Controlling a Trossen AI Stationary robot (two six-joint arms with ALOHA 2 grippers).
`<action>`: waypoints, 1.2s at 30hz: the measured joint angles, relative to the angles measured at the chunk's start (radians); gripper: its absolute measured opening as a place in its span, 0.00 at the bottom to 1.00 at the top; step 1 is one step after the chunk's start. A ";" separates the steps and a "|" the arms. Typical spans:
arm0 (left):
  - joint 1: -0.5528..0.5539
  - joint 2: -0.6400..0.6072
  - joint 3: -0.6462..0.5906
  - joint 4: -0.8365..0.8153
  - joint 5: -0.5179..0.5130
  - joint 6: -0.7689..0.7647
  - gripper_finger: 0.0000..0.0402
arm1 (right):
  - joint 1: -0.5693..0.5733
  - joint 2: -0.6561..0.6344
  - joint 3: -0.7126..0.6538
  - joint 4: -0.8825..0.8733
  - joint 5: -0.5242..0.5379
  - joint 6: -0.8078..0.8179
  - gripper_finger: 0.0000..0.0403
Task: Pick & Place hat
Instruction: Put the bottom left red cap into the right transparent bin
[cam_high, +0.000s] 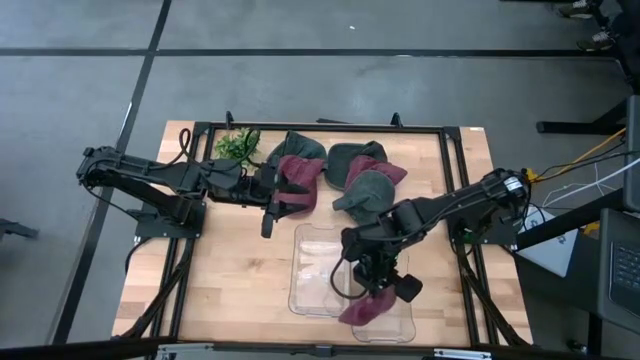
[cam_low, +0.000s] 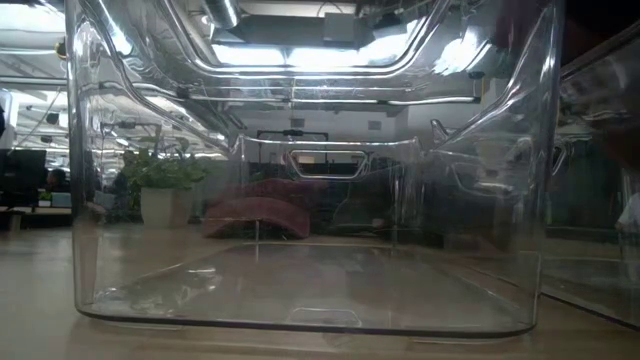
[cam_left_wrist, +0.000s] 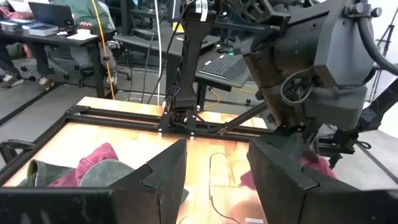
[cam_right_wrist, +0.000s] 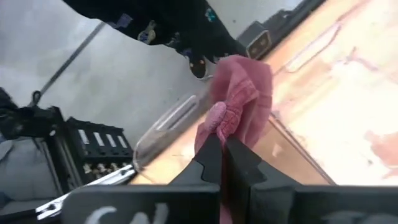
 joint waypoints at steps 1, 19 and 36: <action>0.000 0.000 0.000 0.000 0.000 -0.001 0.43 | -0.004 0.001 0.000 -0.004 0.008 -0.005 0.01; 0.000 0.001 0.000 0.000 0.000 -0.002 0.43 | -0.048 0.061 0.000 -0.055 0.063 -0.056 0.01; 0.000 0.001 0.000 0.000 0.000 -0.003 0.43 | -0.053 0.060 0.000 -0.071 0.114 -0.014 0.07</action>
